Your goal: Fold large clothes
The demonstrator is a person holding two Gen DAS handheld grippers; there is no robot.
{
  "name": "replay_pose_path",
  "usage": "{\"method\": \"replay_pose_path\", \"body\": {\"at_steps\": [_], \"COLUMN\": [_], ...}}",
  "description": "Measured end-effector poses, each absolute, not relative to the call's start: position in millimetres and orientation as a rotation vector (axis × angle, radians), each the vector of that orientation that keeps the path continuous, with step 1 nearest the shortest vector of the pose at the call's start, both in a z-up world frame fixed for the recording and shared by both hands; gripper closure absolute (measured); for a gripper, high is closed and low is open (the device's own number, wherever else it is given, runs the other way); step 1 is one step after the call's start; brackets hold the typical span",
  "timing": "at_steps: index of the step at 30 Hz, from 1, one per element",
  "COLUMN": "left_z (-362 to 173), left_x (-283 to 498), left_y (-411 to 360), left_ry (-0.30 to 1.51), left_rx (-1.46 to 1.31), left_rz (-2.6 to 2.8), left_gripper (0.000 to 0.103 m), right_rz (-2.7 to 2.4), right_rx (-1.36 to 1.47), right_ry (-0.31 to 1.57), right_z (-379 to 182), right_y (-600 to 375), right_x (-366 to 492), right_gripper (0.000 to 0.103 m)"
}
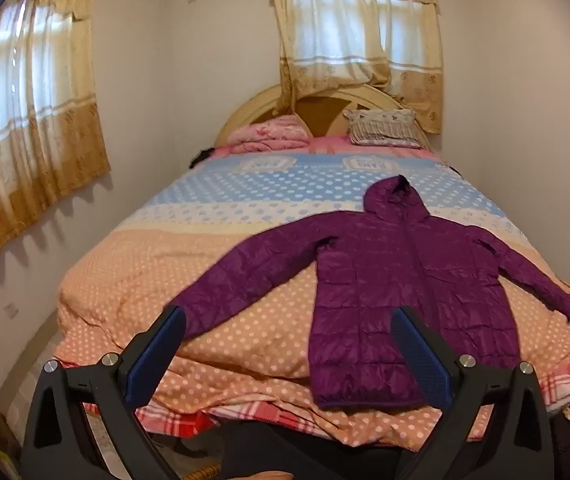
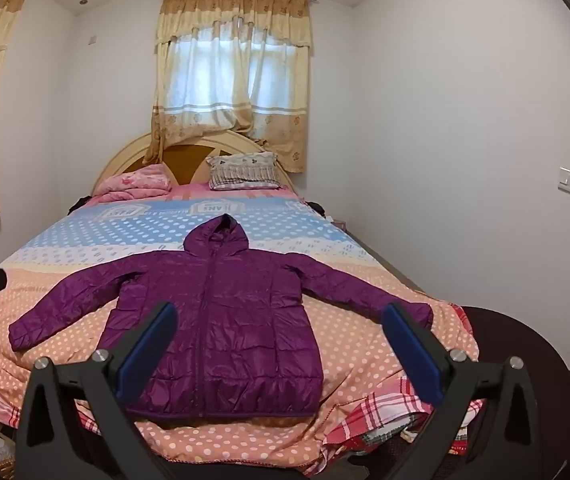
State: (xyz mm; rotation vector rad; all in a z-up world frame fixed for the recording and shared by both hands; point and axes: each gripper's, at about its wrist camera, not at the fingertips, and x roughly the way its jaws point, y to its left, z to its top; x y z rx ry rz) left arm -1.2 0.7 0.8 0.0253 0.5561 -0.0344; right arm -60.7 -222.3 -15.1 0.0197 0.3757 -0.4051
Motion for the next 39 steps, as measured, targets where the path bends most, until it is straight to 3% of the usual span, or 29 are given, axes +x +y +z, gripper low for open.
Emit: {"method": "replay_pose_path", "body": {"at_steps": [7, 39], "left_z": [14, 4], "left_x": [-18, -11], "left_y": [15, 12], "left_ry": [0.44, 0.513], "left_rx": [0.029, 0.02], "left_rz": [-0.042, 0.022], "left_gripper": [0.001, 0.001], "right_rz": [-0.417, -0.399], "right_rx": [0.038, 0.025], "right_ry": [0.385, 0.392], "right_z": [-14, -20], "right_y": [-224, -218], "right_x": [-62, -56], "right_gripper": [0.0, 0.0]}}
